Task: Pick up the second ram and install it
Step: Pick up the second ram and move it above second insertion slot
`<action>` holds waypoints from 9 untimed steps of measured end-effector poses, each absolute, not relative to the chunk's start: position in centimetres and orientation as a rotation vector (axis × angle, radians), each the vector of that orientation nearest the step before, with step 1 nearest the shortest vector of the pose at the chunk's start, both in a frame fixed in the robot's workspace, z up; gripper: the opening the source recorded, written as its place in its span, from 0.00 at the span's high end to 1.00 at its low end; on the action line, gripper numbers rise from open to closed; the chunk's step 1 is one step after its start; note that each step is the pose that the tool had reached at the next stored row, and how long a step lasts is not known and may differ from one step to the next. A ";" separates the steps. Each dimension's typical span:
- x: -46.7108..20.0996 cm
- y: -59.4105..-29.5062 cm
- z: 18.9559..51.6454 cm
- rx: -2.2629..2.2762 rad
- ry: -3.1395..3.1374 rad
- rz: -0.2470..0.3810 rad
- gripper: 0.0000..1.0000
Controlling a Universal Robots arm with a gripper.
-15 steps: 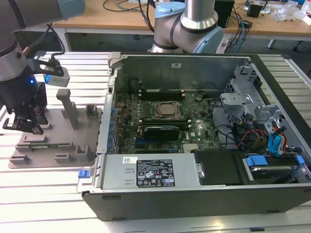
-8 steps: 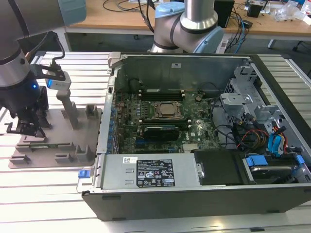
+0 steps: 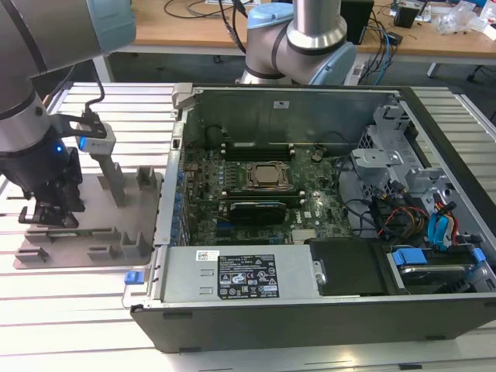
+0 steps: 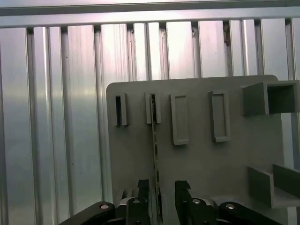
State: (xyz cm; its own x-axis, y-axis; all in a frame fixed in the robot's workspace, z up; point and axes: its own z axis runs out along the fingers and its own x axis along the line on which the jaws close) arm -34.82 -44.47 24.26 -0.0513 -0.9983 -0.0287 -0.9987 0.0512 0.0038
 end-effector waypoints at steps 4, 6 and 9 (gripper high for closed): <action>-35.1 -44.5 24.2 -2.145 2.255 0.021 0.64; -35.5 -44.5 23.8 -2.152 2.247 0.023 0.64; -35.9 -44.7 23.1 -2.167 2.232 0.024 0.64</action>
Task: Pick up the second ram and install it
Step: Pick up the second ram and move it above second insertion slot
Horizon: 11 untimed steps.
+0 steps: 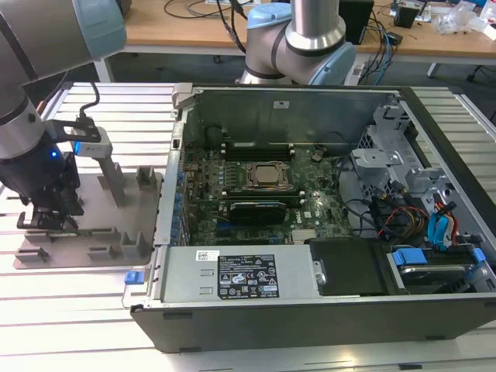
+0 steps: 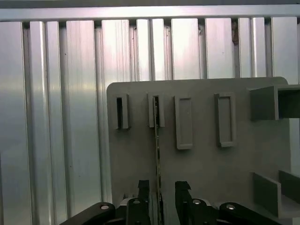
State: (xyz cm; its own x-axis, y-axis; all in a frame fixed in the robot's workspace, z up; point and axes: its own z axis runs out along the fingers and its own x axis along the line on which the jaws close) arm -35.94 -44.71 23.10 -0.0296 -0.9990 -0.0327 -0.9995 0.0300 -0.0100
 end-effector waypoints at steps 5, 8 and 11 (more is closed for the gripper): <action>-36.8 -44.7 21.4 -2.173 2.227 0.024 0.64; -37.0 -44.7 20.4 -2.173 2.226 0.024 0.64; -37.0 -44.7 20.0 -2.173 2.227 0.024 0.64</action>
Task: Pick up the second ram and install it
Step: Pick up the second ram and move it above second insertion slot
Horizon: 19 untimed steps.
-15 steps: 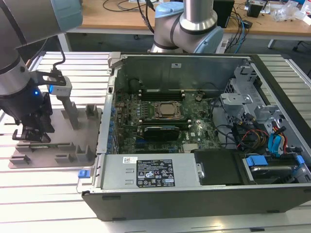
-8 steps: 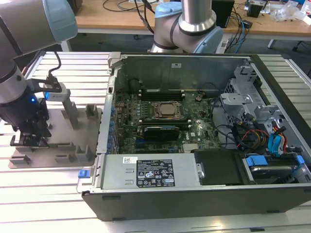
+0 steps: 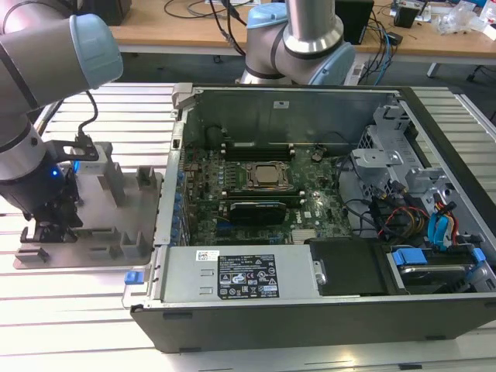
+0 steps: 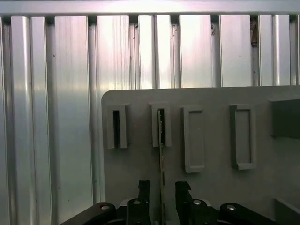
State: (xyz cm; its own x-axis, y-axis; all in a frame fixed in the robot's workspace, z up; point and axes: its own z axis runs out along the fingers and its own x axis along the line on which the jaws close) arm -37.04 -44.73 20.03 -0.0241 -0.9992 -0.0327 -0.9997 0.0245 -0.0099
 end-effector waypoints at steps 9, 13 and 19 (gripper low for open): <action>-37.0 -44.7 20.0 -2.173 2.226 0.024 0.86; -37.0 -44.7 20.0 -2.173 2.226 0.024 0.86; -37.0 -44.7 20.1 -2.172 2.226 0.024 0.86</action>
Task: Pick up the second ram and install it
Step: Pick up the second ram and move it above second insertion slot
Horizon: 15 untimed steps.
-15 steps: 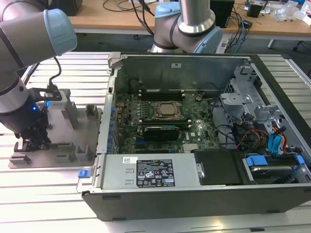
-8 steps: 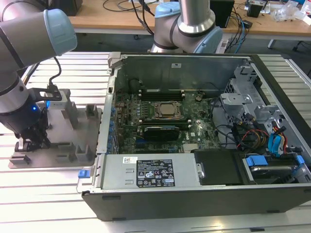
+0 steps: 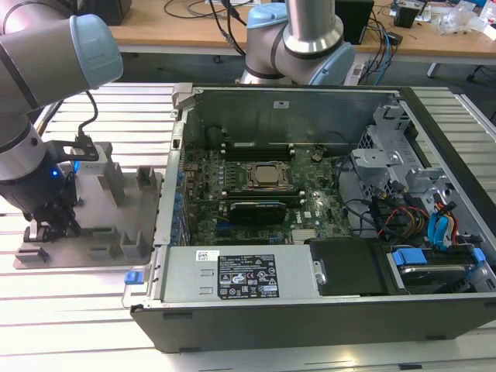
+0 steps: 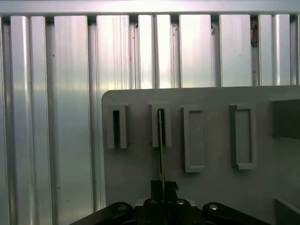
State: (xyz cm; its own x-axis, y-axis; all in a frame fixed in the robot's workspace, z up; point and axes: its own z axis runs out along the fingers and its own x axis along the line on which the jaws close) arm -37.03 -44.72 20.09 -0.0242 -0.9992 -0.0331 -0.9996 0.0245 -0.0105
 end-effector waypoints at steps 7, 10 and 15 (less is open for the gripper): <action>-37.0 -44.7 23.1 -2.173 2.226 0.024 0.86; -37.0 -44.7 23.9 -2.173 2.226 0.024 0.86; -37.0 -44.7 25.3 -2.173 2.227 0.024 0.86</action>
